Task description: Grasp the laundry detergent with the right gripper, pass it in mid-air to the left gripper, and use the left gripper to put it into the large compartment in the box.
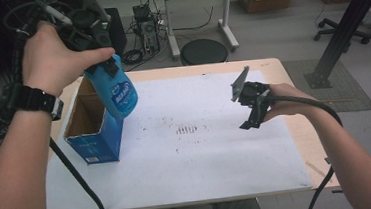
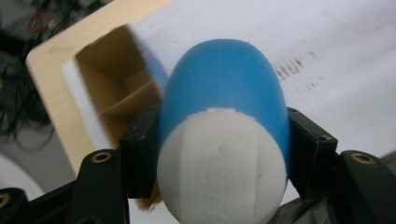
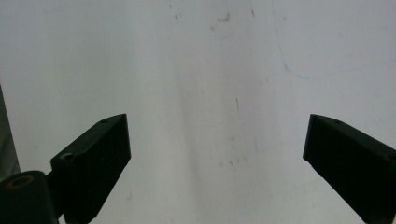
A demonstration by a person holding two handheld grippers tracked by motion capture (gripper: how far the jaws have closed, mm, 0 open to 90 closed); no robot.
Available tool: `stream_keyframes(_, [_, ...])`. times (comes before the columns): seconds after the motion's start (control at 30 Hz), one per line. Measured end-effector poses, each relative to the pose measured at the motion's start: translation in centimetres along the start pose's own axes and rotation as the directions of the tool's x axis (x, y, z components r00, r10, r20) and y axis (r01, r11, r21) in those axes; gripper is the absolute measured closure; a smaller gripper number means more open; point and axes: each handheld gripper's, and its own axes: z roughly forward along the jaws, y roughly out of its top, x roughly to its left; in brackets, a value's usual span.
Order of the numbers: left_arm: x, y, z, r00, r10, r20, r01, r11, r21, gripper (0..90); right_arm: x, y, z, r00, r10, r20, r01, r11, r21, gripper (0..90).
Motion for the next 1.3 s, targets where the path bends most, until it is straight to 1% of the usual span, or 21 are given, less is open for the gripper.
stream_keyframes(0.03, [0.7, -0.1, -0.1, 0.9987, -0.049, -0.013, 0.049, 0.9988, 0.007, 38.2, -0.1, -0.5, -0.3, 0.9999, 0.008, 0.006, -0.008, 1.000, 0.006, 7.4])
stream_keyframes(0.1, [1.7, -0.3, -0.3, 0.9924, -0.118, -0.033, 0.119, 0.9928, 0.014, 38.2, -0.4, -1.6, -1.0, 0.9995, 0.026, 0.021, -0.026, 1.000, 0.016, 7.7])
stream_keyframes(0.13, [2.7, -0.4, -0.4, 0.9851, -0.164, -0.053, 0.165, 0.9861, 0.019, 38.3, -0.6, -2.4, -1.6, 0.9992, 0.036, 0.019, -0.036, 0.999, 0.014, 8.3])
stream_keyframes(0.17, [2.7, -0.4, -0.4, 0.9851, -0.164, -0.053, 0.165, 0.9861, 0.019, 38.3, -0.6, -2.4, -1.6, 0.9992, 0.036, 0.019, -0.036, 0.999, 0.014, 8.3])
stream_keyframes(0.23, [3.6, -0.7, -0.4, 0.9741, -0.214, -0.072, 0.216, 0.9764, 0.011, 38.2, -1.0, -3.3, -2.2, 0.9982, 0.059, 0.014, -0.059, 0.998, 0.005, 8.6])
stream_keyframes(0.3, [4.6, -1.1, -0.3, 0.9617, -0.261, -0.085, 0.262, 0.9650, 0.005, 38.2, -1.4, -4.1, -2.7, 0.9964, 0.079, 0.031, -0.079, 0.997, 0.008, 8.7])
stream_keyframes(0.33, [5.3, -1.4, -0.1, 0.9525, -0.290, -0.092, 0.291, 0.9567, -0.004, 38.3, -1.6, -4.7, -3.0, 0.9950, 0.087, 0.048, -0.088, 0.996, 0.019, 8.7])
stream_keyframes(0.37, [5.7, -1.5, 0.0, 0.9479, -0.303, -0.097, 0.304, 0.9526, -0.007, 38.2, -1.7, -4.9, -3.1, 0.9949, 0.087, 0.051, -0.088, 0.996, 0.027, 8.7])
stream_keyframes(0.4, [5.7, -1.5, 0.0, 0.9479, -0.303, -0.097, 0.304, 0.9526, -0.007, 38.2, -1.7, -4.9, -3.1, 0.9949, 0.087, 0.051, -0.088, 0.996, 0.027, 8.7])
stream_keyframes(0.53, [6.9, -2.1, 1.1, 0.9269, -0.355, -0.121, 0.356, 0.9343, -0.016, 38.2, -2.2, -6.0, -3.4, 0.9922, 0.106, 0.066, -0.108, 0.994, 0.032, 8.8])
stream_keyframes(0.57, [6.9, -2.1, 1.1, 0.9269, -0.355, -0.121, 0.356, 0.9343, -0.016, 38.2, -2.2, -6.0, -3.4, 0.9922, 0.106, 0.066, -0.108, 0.994, 0.032, 8.8])
stream_keyframes(0.67, [7.6, -2.5, 2.2, 0.9178, -0.374, -0.134, 0.376, 0.9266, -0.009, 38.2, -2.1, -6.2, -3.2, 0.9925, 0.100, 0.070, -0.104, 0.994, 0.047, 9.2])
stream_keyframes(0.7, [7.6, -2.5, 2.2, 0.9178, -0.374, -0.134, 0.376, 0.9266, -0.009, 38.2, -2.1, -6.2, -3.2, 0.9925, 0.100, 0.070, -0.104, 0.994, 0.047, 9.2])
stream_keyframes(0.73, [7.7, -2.6, 2.7, 0.9154, -0.379, -0.135, 0.382, 0.9243, -0.007, 38.2, -2.0, -6.3, -3.2, 0.9924, 0.100, 0.071, -0.104, 0.993, 0.050, 9.2])
stream_keyframes(0.97, [8.3, -3.5, 5.3, 0.9129, -0.388, -0.128, 0.393, 0.9191, 0.023, 38.3, -2.0, -6.3, -2.9, 0.9936, 0.093, 0.064, -0.097, 0.994, 0.058, 9.1])
stream_keyframes(1.0, [8.3, -3.6, 5.7, 0.9145, -0.382, -0.133, 0.389, 0.9206, 0.030, 38.3, -1.9, -6.3, -2.8, 0.9936, 0.092, 0.066, -0.096, 0.993, 0.062, 9.2])
stream_keyframes(1.1, [8.3, -3.8, 7.2, 0.9142, -0.376, -0.150, 0.387, 0.9209, 0.048, 38.2, -1.9, -6.2, -2.7, 0.9934, 0.092, 0.069, -0.096, 0.994, 0.061, 9.2])
stream_keyframes(1.13, [8.3, -3.8, 7.2, 0.9142, -0.376, -0.150, 0.387, 0.9209, 0.048, 38.2, -1.9, -6.2, -2.7, 0.9934, 0.092, 0.069, -0.096, 0.994, 0.061, 9.2])
stream_keyframes(1.17, [8.3, -4.0, 8.0, 0.9156, -0.374, -0.147, 0.386, 0.9207, 0.060, 38.2, -1.8, -6.1, -2.7, 0.9937, 0.090, 0.067, -0.094, 0.994, 0.062, 9.2])
stream_keyframes(1.2, [8.3, -4.0, 8.0, 0.9156, -0.374, -0.147, 0.386, 0.9207, 0.060, 38.2, -1.8, -6.1, -2.7, 0.9937, 0.090, 0.067, -0.094, 0.994, 0.062, 9.2])
stream_keyframes(1.3, [8.3, -4.4, 9.2, 0.9182, -0.371, -0.138, 0.383, 0.9207, 0.073, 38.3, -1.7, -6.2, -2.7, 0.9935, 0.085, 0.075, -0.090, 0.994, 0.067, 9.0])
